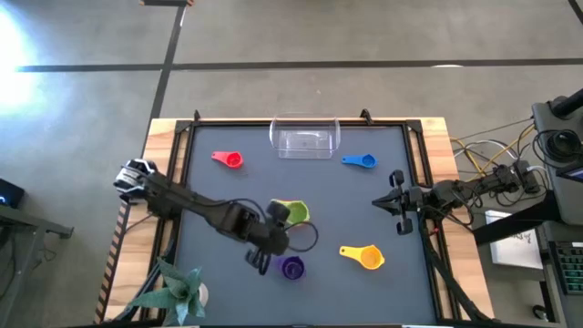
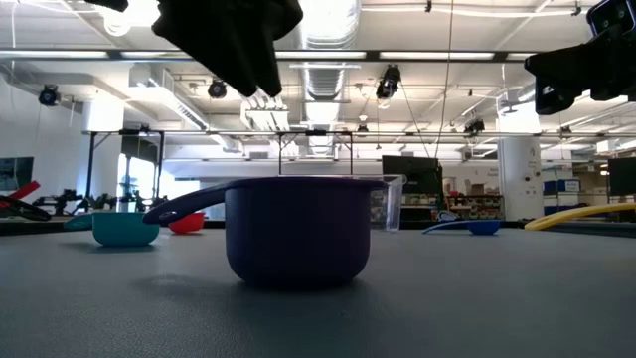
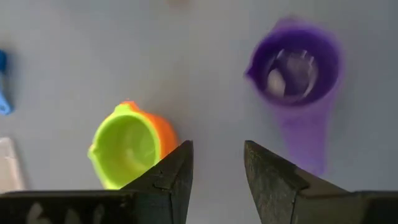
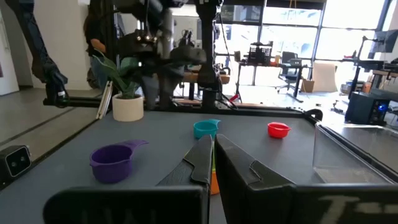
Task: Nest measuring cups in basket
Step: Stack the violet measuring cup on top of the green measuring cup, then stack the yellow measuring cup on top of the violet measuring cup
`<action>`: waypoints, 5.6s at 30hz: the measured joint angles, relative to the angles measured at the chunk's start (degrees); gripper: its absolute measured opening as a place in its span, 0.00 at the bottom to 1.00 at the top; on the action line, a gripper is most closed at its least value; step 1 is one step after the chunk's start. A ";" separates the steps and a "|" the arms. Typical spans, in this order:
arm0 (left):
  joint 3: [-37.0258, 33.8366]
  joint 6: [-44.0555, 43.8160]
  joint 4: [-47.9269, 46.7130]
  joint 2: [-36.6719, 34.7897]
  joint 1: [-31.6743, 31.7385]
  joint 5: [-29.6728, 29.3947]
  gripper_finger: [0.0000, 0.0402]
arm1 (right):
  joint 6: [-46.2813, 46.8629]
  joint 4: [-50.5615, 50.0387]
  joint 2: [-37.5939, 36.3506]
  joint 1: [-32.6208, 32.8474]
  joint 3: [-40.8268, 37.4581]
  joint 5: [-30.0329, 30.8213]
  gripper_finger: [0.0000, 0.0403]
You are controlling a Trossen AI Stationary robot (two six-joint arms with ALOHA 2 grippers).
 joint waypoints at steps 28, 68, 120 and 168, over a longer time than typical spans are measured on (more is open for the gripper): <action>-0.20 -18.46 11.60 14.76 -2.09 1.87 0.56 | -0.05 0.02 -0.02 -0.01 0.00 0.00 0.02; 16.87 -3.13 -13.28 14.44 23.89 10.00 0.00 | -0.04 0.00 -0.02 -0.01 0.00 0.00 0.02; -13.62 -19.16 23.58 -21.75 8.90 2.34 0.27 | -0.04 0.00 -0.02 0.00 0.00 0.00 0.02; -55.27 -18.99 64.45 -47.71 5.31 2.47 0.27 | 22.28 -27.73 28.16 0.24 34.68 4.51 0.02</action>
